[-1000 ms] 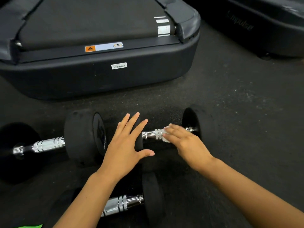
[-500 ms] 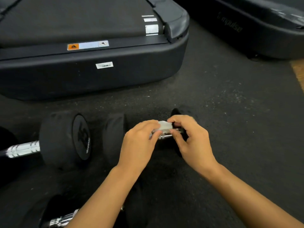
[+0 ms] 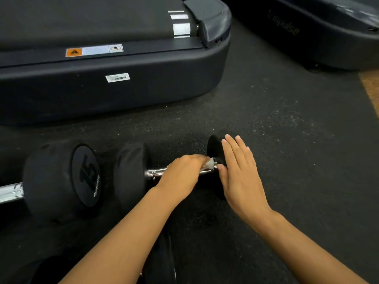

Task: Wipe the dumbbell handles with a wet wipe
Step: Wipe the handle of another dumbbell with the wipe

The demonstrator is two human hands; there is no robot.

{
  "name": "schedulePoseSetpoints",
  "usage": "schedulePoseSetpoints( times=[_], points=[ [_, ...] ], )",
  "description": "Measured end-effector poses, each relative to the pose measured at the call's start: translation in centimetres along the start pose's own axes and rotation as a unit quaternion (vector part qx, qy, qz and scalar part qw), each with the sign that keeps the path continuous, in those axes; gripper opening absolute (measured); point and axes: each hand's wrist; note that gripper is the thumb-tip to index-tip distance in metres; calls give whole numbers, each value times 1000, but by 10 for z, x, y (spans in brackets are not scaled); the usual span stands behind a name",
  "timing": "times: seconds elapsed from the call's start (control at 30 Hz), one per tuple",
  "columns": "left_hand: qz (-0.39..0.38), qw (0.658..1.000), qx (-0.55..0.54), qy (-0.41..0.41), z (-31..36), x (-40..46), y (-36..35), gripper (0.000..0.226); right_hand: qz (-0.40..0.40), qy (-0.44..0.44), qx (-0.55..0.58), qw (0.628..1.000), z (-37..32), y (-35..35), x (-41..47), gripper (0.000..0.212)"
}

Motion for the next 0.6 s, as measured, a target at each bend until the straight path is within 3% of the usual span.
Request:
schedulePoseSetpoints(
  times=[0.2,0.33,0.47,0.53,0.6],
  points=[
    [64,997,-29,-40,1,-8,-13,33,5,7,-18,1000,-1,1,0,50],
    [-75,991,-49,99,4,28,12,19,6,4,-19,1000,0,0,-1,50],
    [-173,967,-113,151,4,49,24,21,8,-2,-7,1000,0,0,0,50],
    [-156,971,-108,148,4,45,21,20,8,0,-5,1000,0,-1,1,50],
    [-83,988,-61,114,8,29,13,21,9,3,-10,1000,1,-1,2,50]
  ],
)
Point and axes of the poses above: each hand's wrist, its own x-axis towards the middle knuckle, its own y-axis out of the back of the hand, z = x × y, and after that the axes turned 3 degrees about -z, right-handed
